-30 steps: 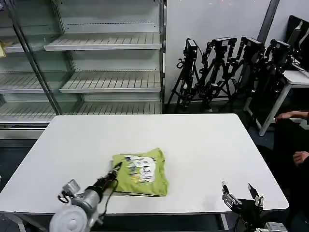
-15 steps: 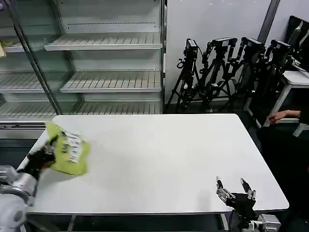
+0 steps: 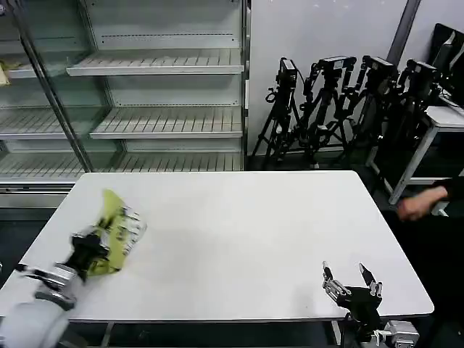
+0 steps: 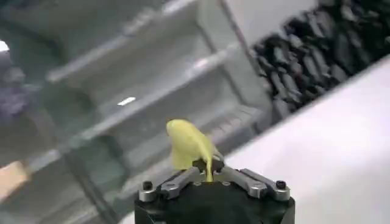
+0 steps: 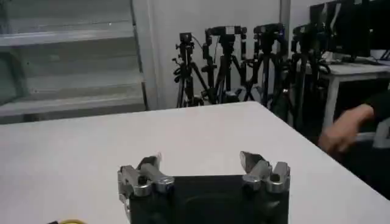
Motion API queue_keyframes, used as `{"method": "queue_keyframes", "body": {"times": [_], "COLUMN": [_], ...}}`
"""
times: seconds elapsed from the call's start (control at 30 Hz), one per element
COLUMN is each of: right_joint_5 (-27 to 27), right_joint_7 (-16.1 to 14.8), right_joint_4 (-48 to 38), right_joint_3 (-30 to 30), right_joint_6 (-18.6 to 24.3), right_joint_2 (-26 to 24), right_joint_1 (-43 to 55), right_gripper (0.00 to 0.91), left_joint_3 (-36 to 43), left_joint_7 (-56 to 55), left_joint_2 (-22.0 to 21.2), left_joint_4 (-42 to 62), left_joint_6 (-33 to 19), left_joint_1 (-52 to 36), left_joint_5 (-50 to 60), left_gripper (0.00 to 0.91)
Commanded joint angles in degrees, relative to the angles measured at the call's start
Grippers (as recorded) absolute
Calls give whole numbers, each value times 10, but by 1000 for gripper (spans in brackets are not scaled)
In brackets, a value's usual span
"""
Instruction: Fold and organize the clothes.
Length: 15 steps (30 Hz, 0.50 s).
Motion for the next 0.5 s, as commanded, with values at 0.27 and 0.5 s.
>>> {"method": "queue_keyframes", "body": {"times": [0.27, 0.5], "right_joint_5": [-20, -21], "right_joint_7": [0, 2], "right_joint_4": [-5, 0], "right_joint_3": [-8, -3], "right_joint_6": [2, 1], "right_joint_2": [13, 19], "right_joint_1": [-3, -5], "right_gripper": [907, 907], "left_joint_3": [347, 422], "left_joint_7": [-7, -60], "left_joint_2": [-72, -154], "left_joint_4": [-1, 88], "left_joint_6": [118, 158], "left_joint_1": [-236, -300], "left_joint_5": [21, -45], "left_gripper": [40, 40]}}
